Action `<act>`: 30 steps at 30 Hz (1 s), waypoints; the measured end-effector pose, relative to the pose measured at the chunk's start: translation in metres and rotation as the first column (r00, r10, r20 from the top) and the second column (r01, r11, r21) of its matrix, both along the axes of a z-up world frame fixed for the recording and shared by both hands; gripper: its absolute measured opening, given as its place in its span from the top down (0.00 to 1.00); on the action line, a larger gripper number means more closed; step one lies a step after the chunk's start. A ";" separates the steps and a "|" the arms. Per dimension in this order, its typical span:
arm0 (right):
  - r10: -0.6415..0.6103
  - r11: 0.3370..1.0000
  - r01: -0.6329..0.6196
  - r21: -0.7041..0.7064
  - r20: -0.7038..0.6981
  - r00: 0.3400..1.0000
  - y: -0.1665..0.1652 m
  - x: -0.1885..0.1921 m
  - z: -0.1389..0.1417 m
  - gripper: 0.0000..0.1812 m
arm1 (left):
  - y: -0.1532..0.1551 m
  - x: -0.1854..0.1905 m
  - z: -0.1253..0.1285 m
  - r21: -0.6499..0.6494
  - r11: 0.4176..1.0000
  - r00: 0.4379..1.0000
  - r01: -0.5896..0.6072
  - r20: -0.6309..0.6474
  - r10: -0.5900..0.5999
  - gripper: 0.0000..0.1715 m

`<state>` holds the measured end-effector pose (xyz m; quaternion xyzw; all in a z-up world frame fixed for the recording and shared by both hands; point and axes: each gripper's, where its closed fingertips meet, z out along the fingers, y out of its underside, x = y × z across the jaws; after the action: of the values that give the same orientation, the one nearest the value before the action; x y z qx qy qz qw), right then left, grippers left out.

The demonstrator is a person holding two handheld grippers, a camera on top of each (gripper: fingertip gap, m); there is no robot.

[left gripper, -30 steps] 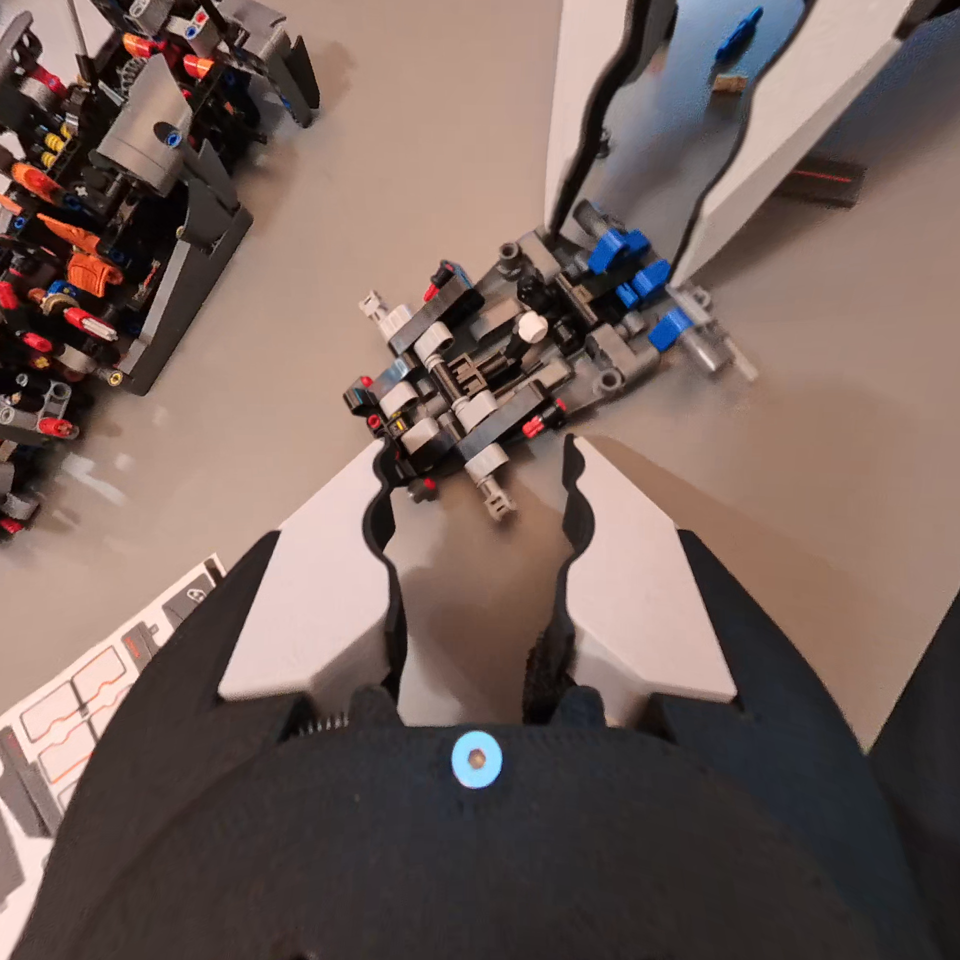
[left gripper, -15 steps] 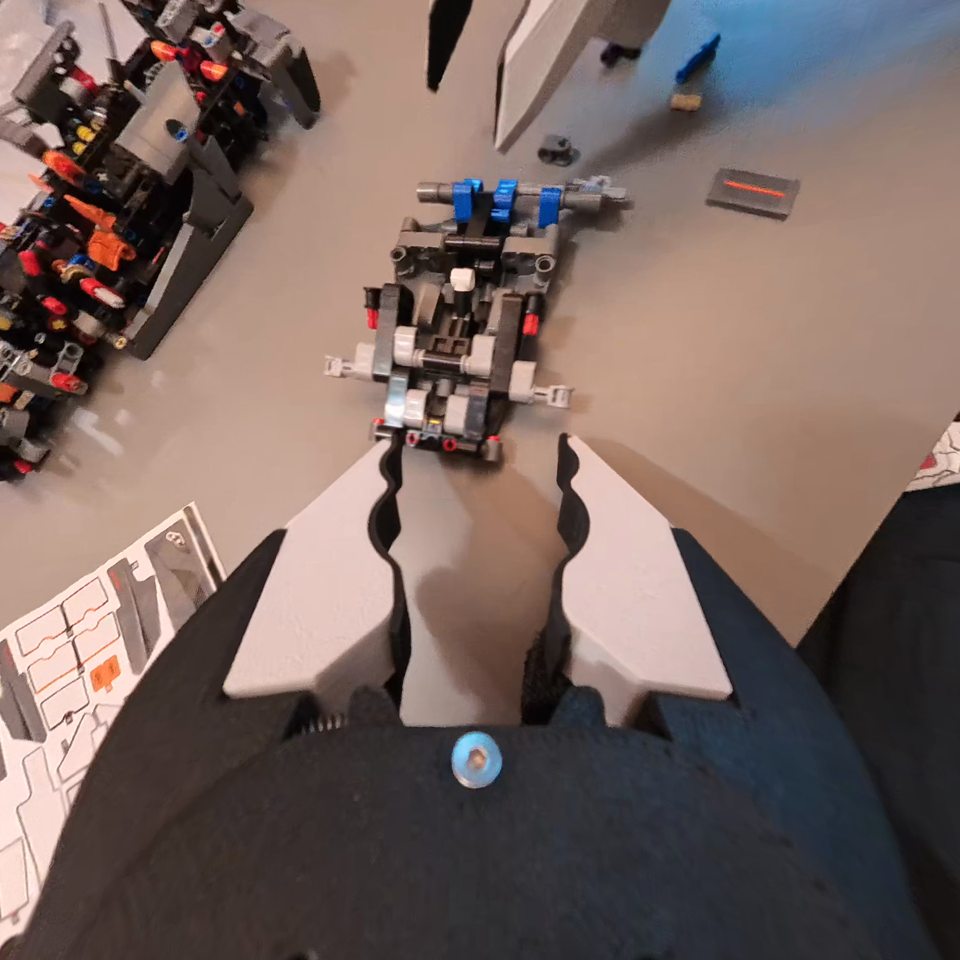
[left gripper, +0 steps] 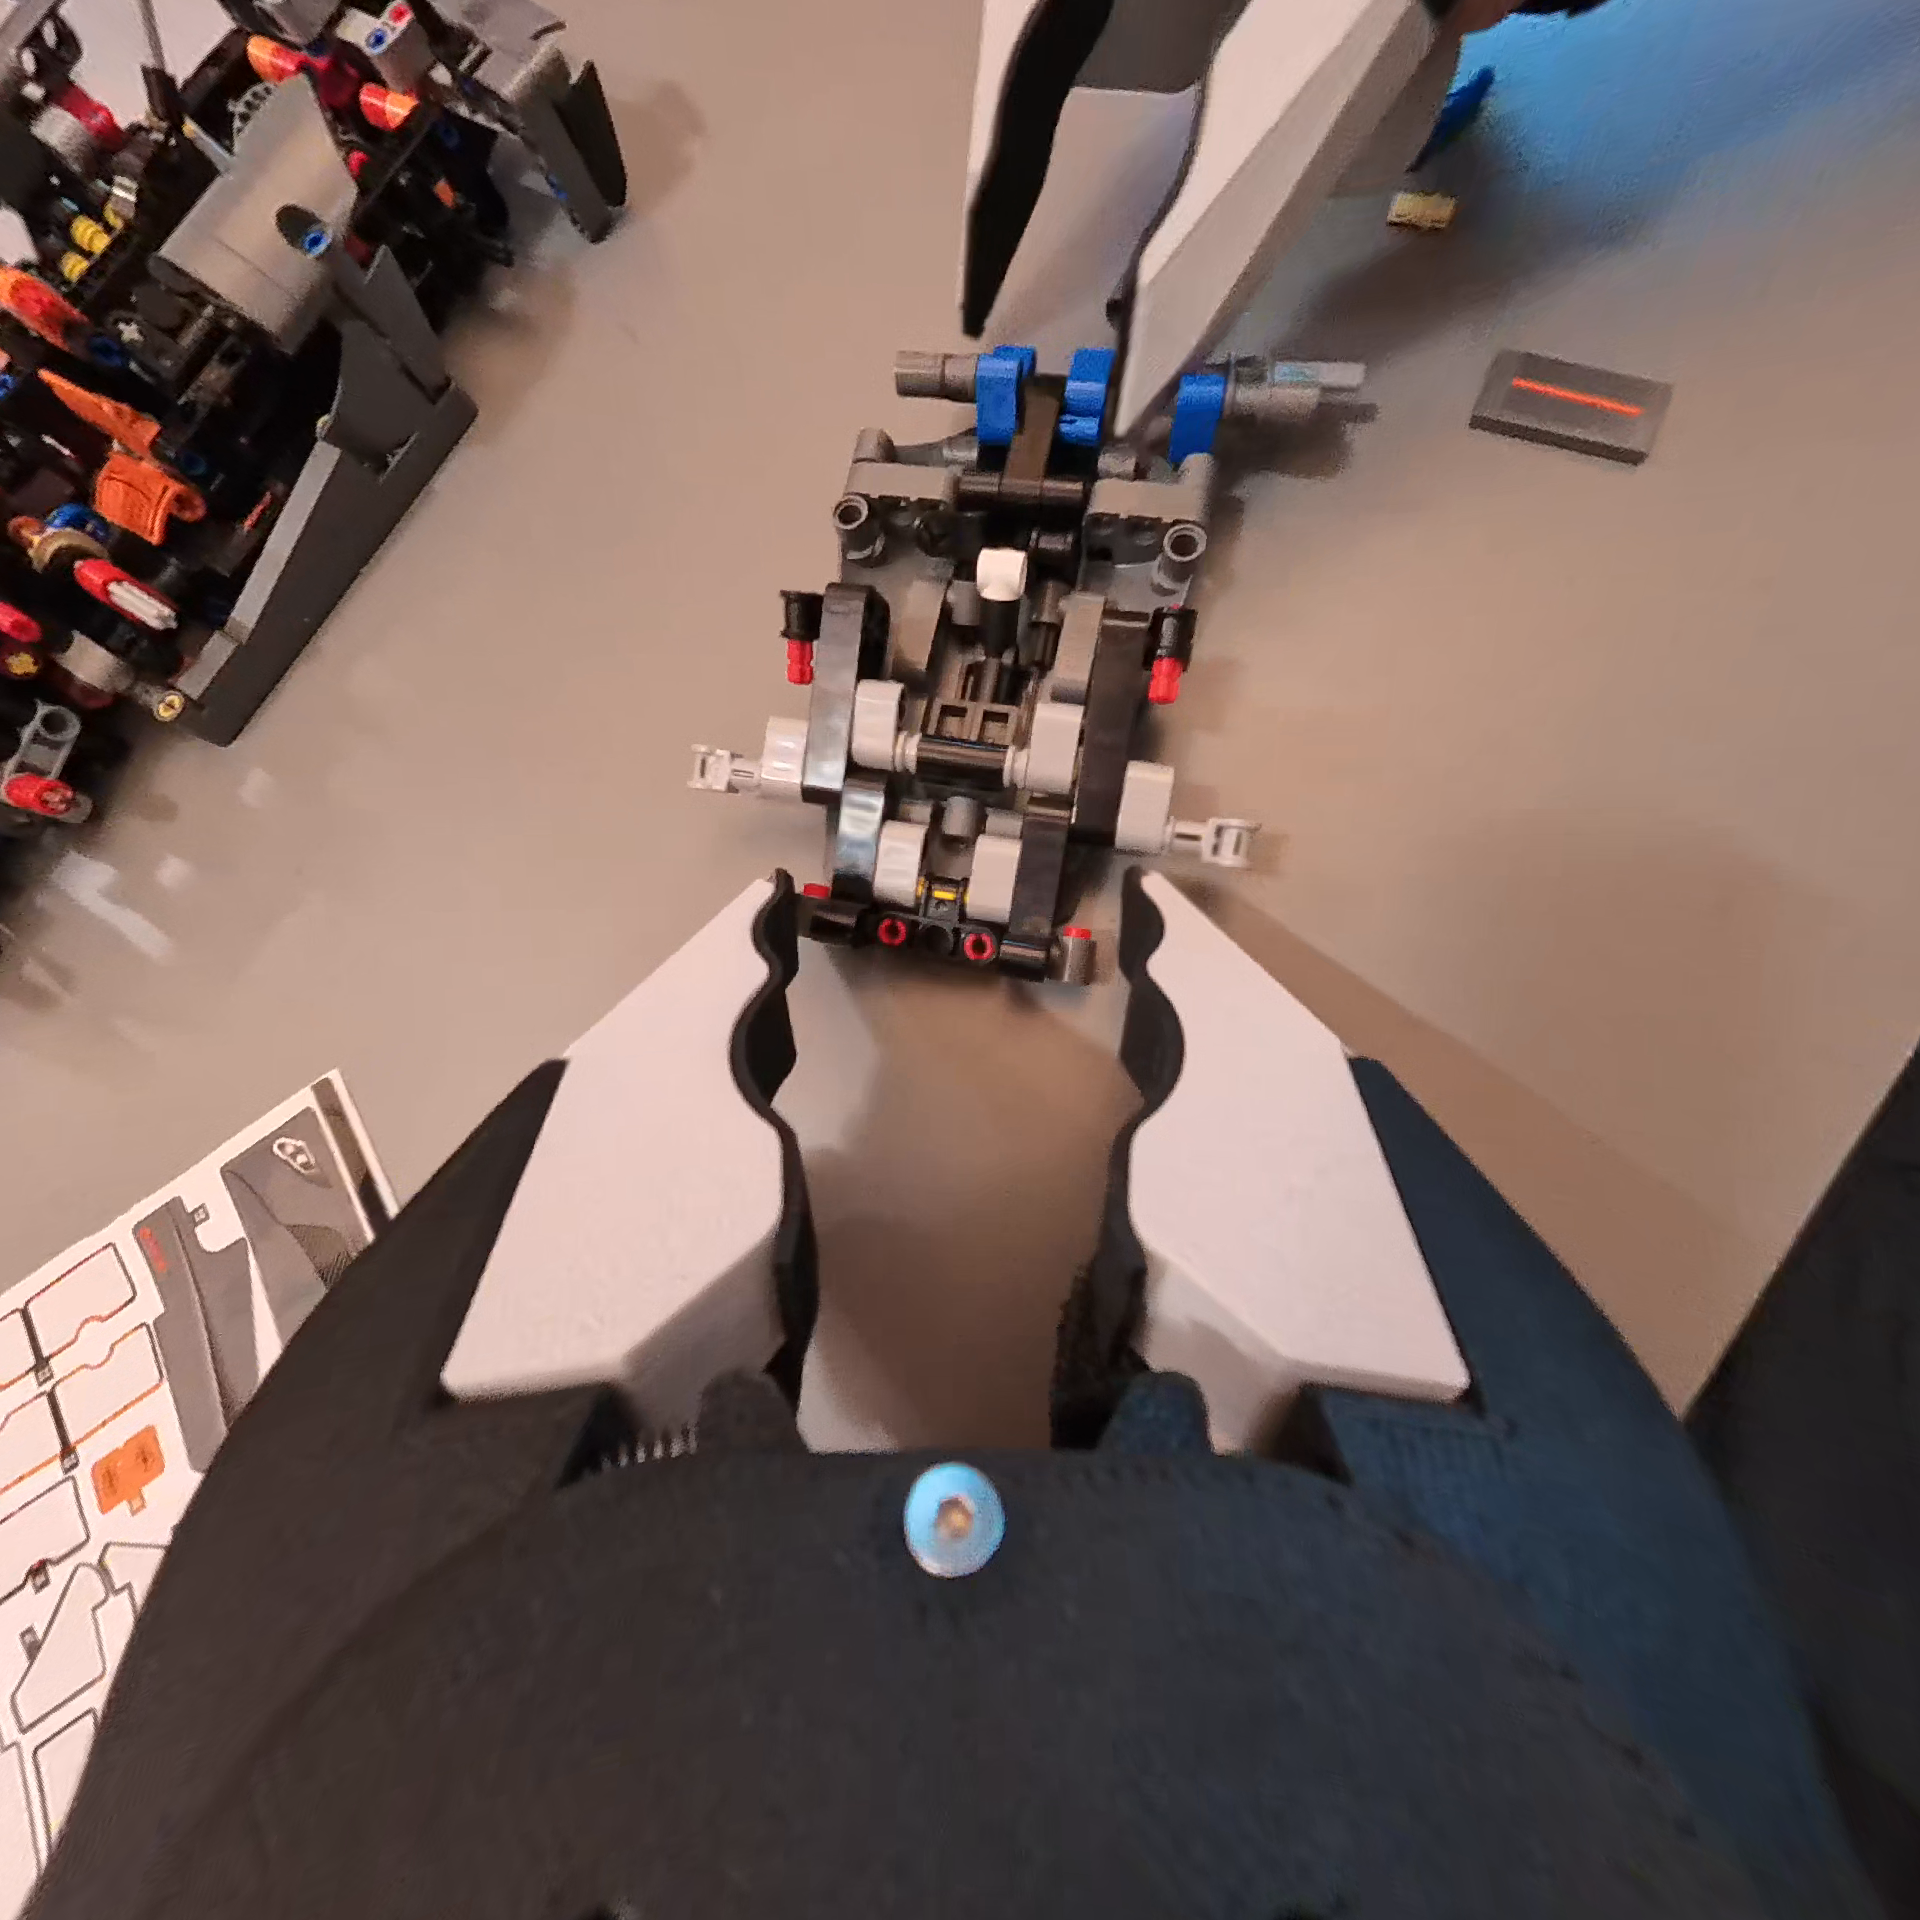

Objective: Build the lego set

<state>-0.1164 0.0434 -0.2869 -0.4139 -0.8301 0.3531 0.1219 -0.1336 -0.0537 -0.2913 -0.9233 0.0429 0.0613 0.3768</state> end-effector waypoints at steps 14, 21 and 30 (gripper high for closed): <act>0.014 1.000 -0.014 0.000 -0.002 1.000 -0.004 0.000 -0.001 0.80 | -0.001 0.001 0.001 0.014 1.000 0.999 -0.015 -0.041 0.015 0.70; 0.010 1.000 -0.010 0.000 -0.003 1.000 -0.004 0.000 -0.001 0.80 | -0.001 0.005 0.002 0.034 0.999 0.999 -0.011 -0.052 0.013 0.73; 0.007 1.000 -0.007 -0.003 -0.003 1.000 -0.003 -0.001 -0.001 0.80 | 0.000 0.009 0.003 0.052 0.999 0.998 -0.006 -0.068 0.009 0.76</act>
<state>-0.1172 0.0406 -0.2883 -0.4107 -0.8308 0.3556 0.1212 -0.1251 -0.0535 -0.2878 -0.9108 0.0507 0.0955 0.3985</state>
